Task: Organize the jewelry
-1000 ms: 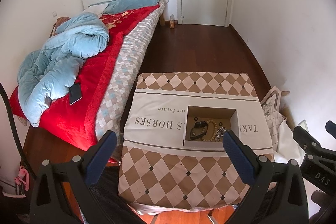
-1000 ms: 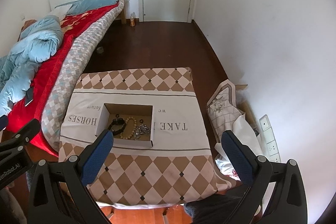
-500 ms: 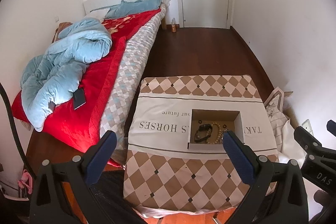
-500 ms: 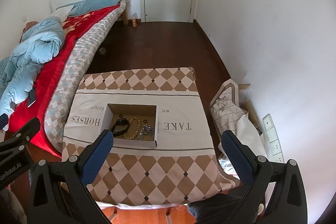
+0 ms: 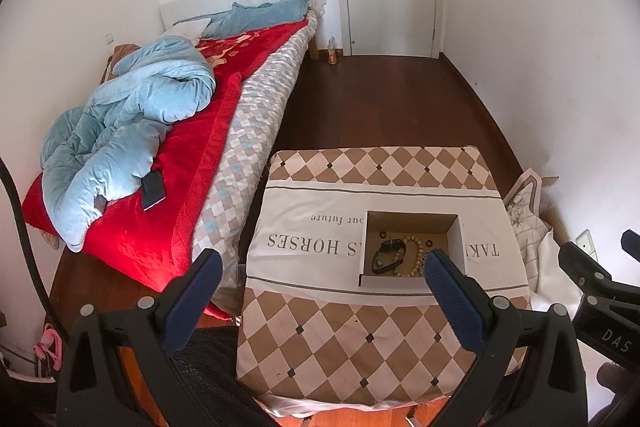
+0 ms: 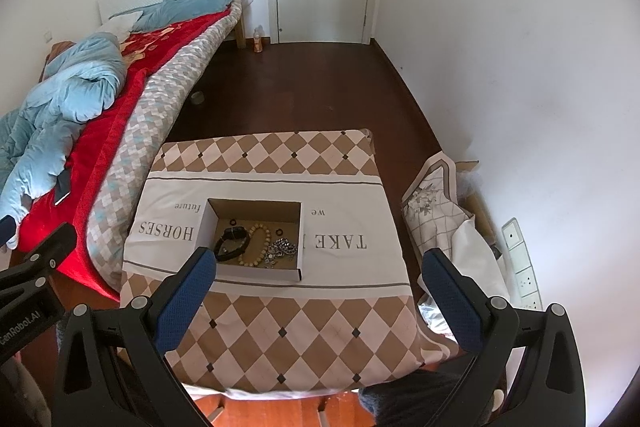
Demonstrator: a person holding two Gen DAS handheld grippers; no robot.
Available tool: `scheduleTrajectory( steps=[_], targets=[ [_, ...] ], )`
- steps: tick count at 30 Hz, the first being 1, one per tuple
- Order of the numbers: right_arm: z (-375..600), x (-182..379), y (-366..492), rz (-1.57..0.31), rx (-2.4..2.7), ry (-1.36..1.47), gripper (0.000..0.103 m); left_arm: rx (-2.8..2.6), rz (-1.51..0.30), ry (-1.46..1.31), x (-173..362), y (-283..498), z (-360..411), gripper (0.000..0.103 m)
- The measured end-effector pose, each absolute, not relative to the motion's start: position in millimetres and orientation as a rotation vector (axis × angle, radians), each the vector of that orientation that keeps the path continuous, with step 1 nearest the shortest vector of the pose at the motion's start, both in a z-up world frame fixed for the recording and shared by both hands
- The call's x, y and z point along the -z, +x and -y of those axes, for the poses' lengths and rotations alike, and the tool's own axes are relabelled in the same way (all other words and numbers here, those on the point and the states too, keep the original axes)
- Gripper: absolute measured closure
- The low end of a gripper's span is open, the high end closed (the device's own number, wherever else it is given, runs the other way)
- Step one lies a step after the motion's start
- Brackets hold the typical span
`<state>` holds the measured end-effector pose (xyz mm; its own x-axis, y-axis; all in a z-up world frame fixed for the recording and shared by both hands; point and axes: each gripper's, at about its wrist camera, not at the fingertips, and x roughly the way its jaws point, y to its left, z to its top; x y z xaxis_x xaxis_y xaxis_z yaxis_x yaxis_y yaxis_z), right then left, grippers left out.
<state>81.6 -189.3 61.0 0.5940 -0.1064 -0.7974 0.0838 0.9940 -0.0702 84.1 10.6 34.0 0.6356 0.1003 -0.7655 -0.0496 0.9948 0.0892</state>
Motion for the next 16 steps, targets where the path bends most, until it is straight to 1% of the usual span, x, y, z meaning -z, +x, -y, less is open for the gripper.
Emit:
scheduleTrajectory(
  steps=[16],
  targets=[
    [185.2, -63.8, 83.2, -0.932, 0.104, -0.026, 0.000, -0.078, -0.882, 0.063, -37.4, 85.4, -9.5, 0.000]
  ],
)
